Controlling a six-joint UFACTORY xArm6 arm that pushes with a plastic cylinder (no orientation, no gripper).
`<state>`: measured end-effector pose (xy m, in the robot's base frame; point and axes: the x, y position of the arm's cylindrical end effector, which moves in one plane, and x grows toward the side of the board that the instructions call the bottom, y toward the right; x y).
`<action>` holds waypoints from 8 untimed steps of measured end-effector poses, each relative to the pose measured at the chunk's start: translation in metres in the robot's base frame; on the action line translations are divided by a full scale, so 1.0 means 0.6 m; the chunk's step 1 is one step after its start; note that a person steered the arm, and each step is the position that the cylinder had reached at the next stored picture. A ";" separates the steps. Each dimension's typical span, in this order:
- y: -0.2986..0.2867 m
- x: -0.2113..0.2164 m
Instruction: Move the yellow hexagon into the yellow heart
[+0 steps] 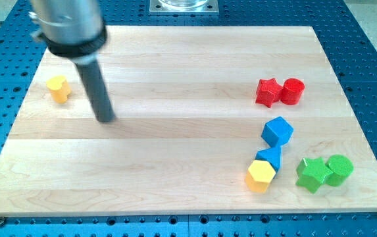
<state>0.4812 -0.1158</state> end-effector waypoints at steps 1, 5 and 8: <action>0.131 0.163; 0.375 0.172; 0.095 -0.046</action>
<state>0.4533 -0.0586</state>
